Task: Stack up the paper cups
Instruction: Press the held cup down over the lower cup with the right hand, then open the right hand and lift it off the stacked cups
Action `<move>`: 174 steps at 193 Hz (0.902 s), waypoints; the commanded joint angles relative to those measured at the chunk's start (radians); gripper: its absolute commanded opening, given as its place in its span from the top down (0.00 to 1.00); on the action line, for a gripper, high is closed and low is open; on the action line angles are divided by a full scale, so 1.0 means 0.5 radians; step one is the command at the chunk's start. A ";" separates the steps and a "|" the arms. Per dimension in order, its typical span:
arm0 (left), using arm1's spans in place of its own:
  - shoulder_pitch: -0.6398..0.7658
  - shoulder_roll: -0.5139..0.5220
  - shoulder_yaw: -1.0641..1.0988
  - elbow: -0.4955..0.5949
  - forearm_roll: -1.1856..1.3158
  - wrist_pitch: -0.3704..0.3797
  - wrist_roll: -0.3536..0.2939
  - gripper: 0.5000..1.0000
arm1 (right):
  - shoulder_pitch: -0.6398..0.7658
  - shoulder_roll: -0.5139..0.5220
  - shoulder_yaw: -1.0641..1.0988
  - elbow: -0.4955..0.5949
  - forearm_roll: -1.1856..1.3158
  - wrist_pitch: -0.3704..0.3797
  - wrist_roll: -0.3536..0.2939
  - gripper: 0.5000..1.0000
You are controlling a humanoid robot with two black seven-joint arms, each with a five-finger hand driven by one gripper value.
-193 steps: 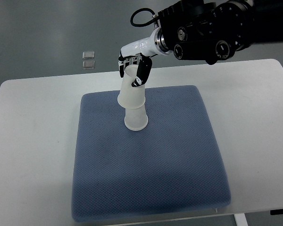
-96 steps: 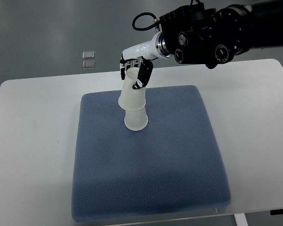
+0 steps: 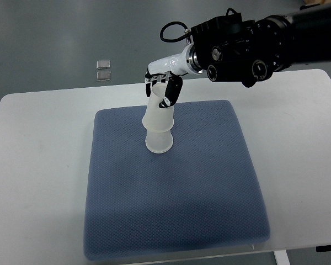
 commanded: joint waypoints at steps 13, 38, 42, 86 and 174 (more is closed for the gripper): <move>0.000 0.000 -0.001 0.000 0.000 0.000 0.000 0.00 | -0.022 0.000 -0.002 0.000 -0.001 -0.026 -0.001 0.64; 0.000 0.000 -0.001 0.000 0.000 0.000 0.000 0.00 | -0.047 0.000 -0.002 -0.003 -0.001 -0.041 -0.001 0.58; 0.000 0.000 -0.001 0.003 0.000 0.000 0.000 0.00 | -0.053 0.000 -0.002 -0.003 0.002 -0.044 -0.001 0.58; 0.000 0.000 -0.001 0.000 0.000 0.000 0.000 0.00 | -0.080 0.000 -0.002 -0.018 -0.001 -0.075 -0.001 0.58; 0.000 0.000 -0.001 0.000 0.000 0.000 0.000 0.00 | -0.117 0.000 -0.002 -0.025 0.002 -0.109 -0.001 0.48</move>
